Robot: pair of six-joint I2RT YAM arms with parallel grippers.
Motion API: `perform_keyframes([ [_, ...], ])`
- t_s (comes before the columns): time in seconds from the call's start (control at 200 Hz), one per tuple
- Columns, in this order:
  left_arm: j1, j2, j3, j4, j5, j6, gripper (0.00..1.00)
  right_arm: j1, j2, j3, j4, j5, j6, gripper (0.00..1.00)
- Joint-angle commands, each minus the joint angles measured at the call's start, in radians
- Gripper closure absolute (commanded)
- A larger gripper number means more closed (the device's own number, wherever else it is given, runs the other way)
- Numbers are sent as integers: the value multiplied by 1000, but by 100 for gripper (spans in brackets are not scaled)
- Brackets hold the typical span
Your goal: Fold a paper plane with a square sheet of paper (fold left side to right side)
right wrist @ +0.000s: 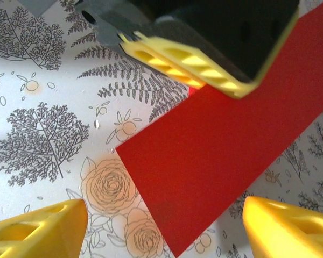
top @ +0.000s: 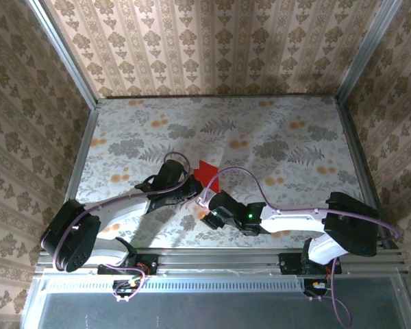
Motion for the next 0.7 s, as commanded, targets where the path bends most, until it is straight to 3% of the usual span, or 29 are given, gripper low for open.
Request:
perform_keyframes([
  [0.0, -4, -14, 7, -31, 13, -23, 100, 6, 26, 32, 17, 62, -38, 23],
  [0.11, -5, -14, 3, -32, 14, -25, 100, 6, 52, 52, 23, 63, -44, 26],
  [0.365, -6, -9, 2, -30, 18, -29, 100, 6, 74, 65, 30, 82, -42, 44],
  [0.695, -3, 2, 3, -28, 24, -23, 96, 6, 51, 46, 20, 99, -27, 82],
])
